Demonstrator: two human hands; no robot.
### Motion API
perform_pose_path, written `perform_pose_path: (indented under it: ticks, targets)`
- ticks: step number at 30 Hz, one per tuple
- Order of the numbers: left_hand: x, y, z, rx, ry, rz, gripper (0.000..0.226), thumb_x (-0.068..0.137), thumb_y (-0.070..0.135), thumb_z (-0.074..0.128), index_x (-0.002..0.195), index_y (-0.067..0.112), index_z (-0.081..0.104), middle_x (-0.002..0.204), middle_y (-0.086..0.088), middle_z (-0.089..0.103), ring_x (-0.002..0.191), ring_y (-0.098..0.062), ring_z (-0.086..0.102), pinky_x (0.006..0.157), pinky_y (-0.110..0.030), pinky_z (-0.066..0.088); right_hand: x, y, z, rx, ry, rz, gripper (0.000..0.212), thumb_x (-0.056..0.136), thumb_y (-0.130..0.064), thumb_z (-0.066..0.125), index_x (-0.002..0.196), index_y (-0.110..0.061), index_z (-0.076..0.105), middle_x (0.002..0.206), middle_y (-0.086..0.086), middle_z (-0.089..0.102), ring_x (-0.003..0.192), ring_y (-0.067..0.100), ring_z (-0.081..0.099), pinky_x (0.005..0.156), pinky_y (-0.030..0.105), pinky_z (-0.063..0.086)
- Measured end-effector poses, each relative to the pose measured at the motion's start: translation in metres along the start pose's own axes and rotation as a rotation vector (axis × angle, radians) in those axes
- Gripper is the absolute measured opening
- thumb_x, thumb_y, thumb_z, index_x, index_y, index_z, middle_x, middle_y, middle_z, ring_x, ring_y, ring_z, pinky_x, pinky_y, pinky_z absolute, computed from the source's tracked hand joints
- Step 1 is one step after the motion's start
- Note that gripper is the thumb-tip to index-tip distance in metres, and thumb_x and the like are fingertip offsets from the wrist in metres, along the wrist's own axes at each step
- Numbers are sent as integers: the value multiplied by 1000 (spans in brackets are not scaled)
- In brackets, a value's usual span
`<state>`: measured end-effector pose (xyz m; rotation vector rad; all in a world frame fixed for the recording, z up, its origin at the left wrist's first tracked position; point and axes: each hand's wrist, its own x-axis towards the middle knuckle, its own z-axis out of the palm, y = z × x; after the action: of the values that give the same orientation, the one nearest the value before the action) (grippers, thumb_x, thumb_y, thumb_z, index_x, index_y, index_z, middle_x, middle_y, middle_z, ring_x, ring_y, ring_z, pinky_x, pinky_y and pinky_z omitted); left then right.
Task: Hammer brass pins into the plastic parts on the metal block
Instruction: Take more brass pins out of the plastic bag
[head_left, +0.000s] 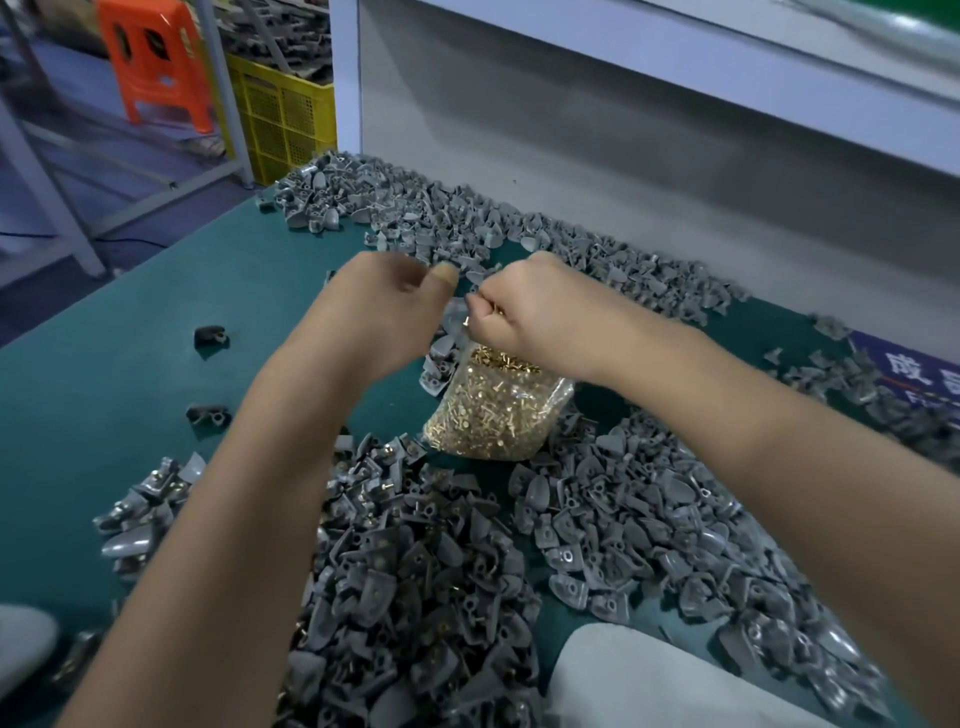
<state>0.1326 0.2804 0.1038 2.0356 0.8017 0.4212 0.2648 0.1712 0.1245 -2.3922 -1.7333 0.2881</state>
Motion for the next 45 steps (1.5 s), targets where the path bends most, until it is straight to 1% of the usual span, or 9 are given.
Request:
perform_pose_path:
  ticks: [3, 8, 14, 22, 26, 29, 32, 36, 45]
  targets:
    - [-3, 13, 3, -71, 116, 115, 48, 107, 46, 40, 110, 7, 67, 99, -15, 70, 89, -32, 66, 76, -38, 51, -5, -3, -6, -5, 16, -7, 39, 105, -26, 47, 70, -13, 58, 60, -5, 54, 40, 4, 43, 39, 16, 32]
    - [-16, 34, 15, -514, 145, 217, 37, 109, 39, 39, 101, 26, 72, 103, 12, 75, 101, 2, 67, 90, -22, 52, -24, -14, -27, 28, 140, -21, 43, 106, -25, 47, 63, -20, 49, 54, -7, 49, 35, 0, 44, 36, 14, 30]
    - [-61, 39, 18, -836, 117, 145, 42, 109, 37, 39, 92, 22, 74, 98, 1, 78, 100, -13, 72, 84, -23, 55, -81, -42, -37, 32, 162, -95, 45, 101, -16, 52, 58, -20, 44, 51, -10, 40, 39, 7, 40, 45, 13, 34]
    - [-184, -9, 63, -154, 199, 490, 25, 108, 29, 44, 100, 26, 68, 94, 16, 70, 93, -2, 65, 79, -18, 50, -184, -53, 48, -53, -134, -57, 45, 98, -22, 56, 58, -22, 36, 52, -3, 38, 47, 13, 36, 47, 20, 30]
    - [-209, -31, 84, 132, 106, 568, 25, 106, 23, 46, 103, 15, 70, 100, 5, 70, 96, -18, 61, 90, -40, 47, -222, -52, 72, -104, -212, -5, 39, 96, -27, 54, 62, -19, 38, 58, 4, 41, 53, 27, 46, 57, 41, 48]
    - [-215, -38, 93, 176, 93, 576, 25, 104, 21, 48, 99, 12, 70, 97, 0, 71, 93, -26, 62, 87, -49, 48, -246, -54, 93, -222, -78, -113, 34, 98, -25, 50, 66, -14, 47, 59, 3, 45, 48, 25, 44, 52, 33, 38]
    - [-218, -40, 95, 135, 155, 652, 24, 103, 17, 51, 91, 9, 71, 87, -1, 70, 84, -25, 62, 81, -45, 49, -263, -53, 101, -363, -129, -167, 42, 107, -34, 34, 93, -11, 66, 89, 19, 69, 80, 40, 67, 69, 39, 48]
    - [-221, -40, 97, 250, 142, 709, 22, 98, 16, 54, 83, 10, 69, 78, 1, 68, 77, -23, 60, 78, -44, 47, -272, -49, 98, -420, -180, -195, 39, 108, -36, 30, 90, -16, 58, 91, 17, 69, 82, 41, 67, 66, 39, 41]
    - [-229, -44, 98, 512, 117, 713, 23, 91, 44, 62, 90, 24, 73, 97, 11, 69, 110, -21, 54, 91, -39, 32, -280, -62, 116, -500, -98, -115, 40, 111, -36, 31, 110, -11, 61, 91, 12, 69, 83, 38, 69, 57, 37, 33]
